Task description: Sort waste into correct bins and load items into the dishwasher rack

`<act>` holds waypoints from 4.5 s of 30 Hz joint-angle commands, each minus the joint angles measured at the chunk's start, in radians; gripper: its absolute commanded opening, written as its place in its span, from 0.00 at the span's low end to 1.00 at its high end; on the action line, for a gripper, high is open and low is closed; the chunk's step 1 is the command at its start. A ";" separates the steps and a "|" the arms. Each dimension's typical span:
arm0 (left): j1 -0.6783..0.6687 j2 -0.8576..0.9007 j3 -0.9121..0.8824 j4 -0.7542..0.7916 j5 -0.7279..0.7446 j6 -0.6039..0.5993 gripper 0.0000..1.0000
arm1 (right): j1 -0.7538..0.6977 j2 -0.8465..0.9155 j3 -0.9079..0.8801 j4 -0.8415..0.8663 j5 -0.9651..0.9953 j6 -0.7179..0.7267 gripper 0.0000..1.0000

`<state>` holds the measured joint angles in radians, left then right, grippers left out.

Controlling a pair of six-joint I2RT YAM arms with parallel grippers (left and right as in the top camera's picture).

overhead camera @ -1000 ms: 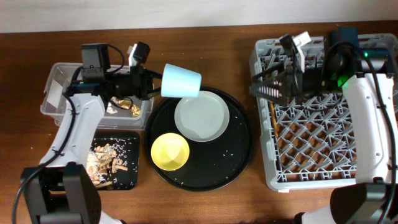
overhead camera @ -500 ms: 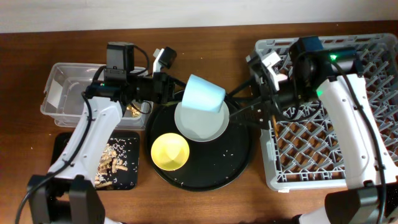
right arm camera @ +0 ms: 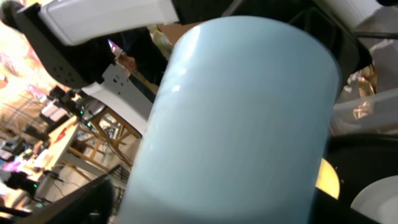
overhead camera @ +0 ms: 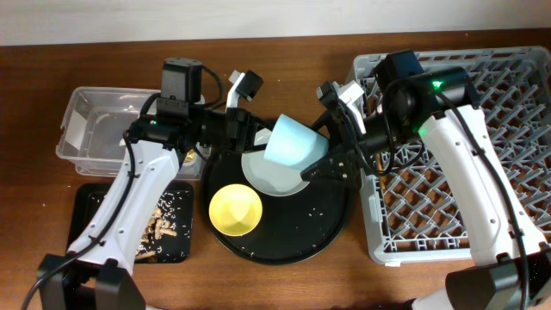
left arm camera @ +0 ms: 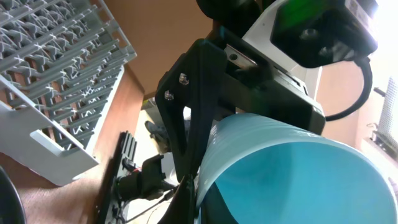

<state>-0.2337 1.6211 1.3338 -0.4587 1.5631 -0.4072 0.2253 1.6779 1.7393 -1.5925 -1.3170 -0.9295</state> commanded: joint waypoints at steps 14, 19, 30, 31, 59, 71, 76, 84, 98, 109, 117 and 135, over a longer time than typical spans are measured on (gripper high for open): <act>-0.004 -0.028 0.012 0.002 0.008 0.043 0.00 | -0.038 -0.017 0.013 0.019 -0.040 0.024 0.68; -0.004 -0.028 0.012 0.003 0.008 0.043 0.00 | -0.062 -0.017 0.013 0.018 -0.040 0.052 0.62; -0.051 -0.028 0.011 0.002 0.008 0.056 0.22 | -0.063 -0.017 0.013 0.042 -0.040 0.052 0.61; -0.061 -0.028 0.011 0.002 0.007 0.070 0.22 | -0.063 -0.017 0.013 0.047 -0.040 0.052 0.61; -0.077 -0.028 0.010 -0.014 -0.123 0.072 0.32 | -0.064 -0.017 0.013 0.042 -0.005 0.074 0.60; -0.031 -0.029 0.010 -0.029 -0.124 0.072 0.32 | -0.064 -0.017 0.013 0.028 0.024 0.074 0.60; 0.034 -0.029 0.010 -0.028 -0.133 0.072 0.32 | -0.064 -0.017 0.013 0.025 0.048 0.075 0.60; 0.182 -0.029 0.010 -0.028 -0.155 0.072 0.32 | -0.064 -0.017 0.013 0.019 0.152 0.136 0.60; 0.237 -0.028 0.010 -0.185 -0.425 0.092 0.31 | -0.253 -0.017 0.013 0.022 0.948 0.694 0.54; 0.233 -0.028 0.010 -0.397 -0.674 0.137 0.31 | -0.264 -0.016 -0.040 0.040 1.302 0.970 0.55; 0.179 -0.028 0.010 -0.397 -0.763 0.140 0.31 | -0.264 -0.016 -0.195 0.135 1.345 0.990 0.55; 0.135 -0.028 0.010 -0.396 -0.805 0.140 0.32 | -0.264 -0.016 -0.289 0.167 1.300 0.986 0.55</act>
<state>-0.0929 1.6173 1.3346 -0.8558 0.7685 -0.2867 -0.0360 1.6779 1.4857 -1.4475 -0.0048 0.0494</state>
